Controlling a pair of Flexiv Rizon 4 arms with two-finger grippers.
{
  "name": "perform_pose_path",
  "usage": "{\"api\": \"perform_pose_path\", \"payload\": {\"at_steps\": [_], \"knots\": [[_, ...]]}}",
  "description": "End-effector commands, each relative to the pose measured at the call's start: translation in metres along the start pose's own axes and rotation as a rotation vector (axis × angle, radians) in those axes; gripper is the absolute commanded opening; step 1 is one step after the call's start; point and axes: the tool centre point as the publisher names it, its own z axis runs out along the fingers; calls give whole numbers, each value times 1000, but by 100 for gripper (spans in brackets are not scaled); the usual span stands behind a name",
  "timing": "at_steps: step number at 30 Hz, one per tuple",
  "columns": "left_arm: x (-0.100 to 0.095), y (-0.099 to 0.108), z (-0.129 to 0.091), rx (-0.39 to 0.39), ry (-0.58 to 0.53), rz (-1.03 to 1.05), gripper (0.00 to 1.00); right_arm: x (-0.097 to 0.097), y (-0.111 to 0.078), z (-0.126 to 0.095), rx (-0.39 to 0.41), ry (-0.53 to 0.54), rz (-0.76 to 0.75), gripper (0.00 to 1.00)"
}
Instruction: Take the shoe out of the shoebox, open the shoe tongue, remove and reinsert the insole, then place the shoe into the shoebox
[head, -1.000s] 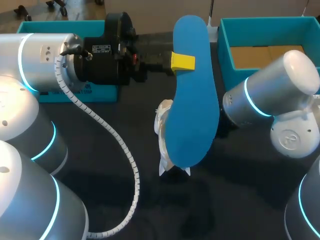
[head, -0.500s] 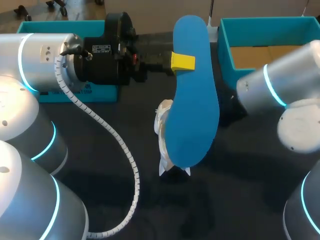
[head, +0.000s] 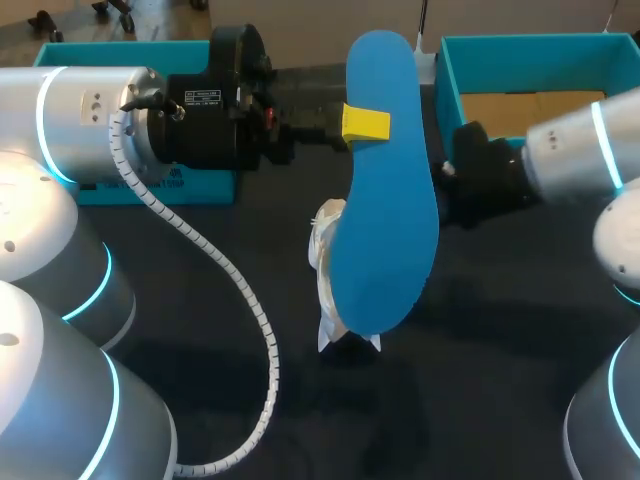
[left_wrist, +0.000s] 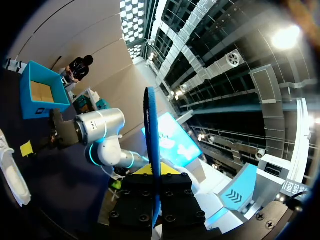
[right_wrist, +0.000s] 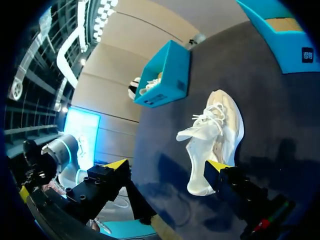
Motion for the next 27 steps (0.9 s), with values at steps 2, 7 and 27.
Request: {"api": "perform_pose_path", "payload": {"at_steps": [2, 7, 27], "knots": [[-1, 1, 3, 2, 1, 1, 0, 3, -7, -26, -23, 86, -1, 100], [-1, 1, 3, 2, 1, 1, 0, 11, -1, -38, -33, 154, 12, 100], [-1, 1, 3, 2, 1, 1, 0, 30, 11, -74, 24, 338, 129, 100]]}}
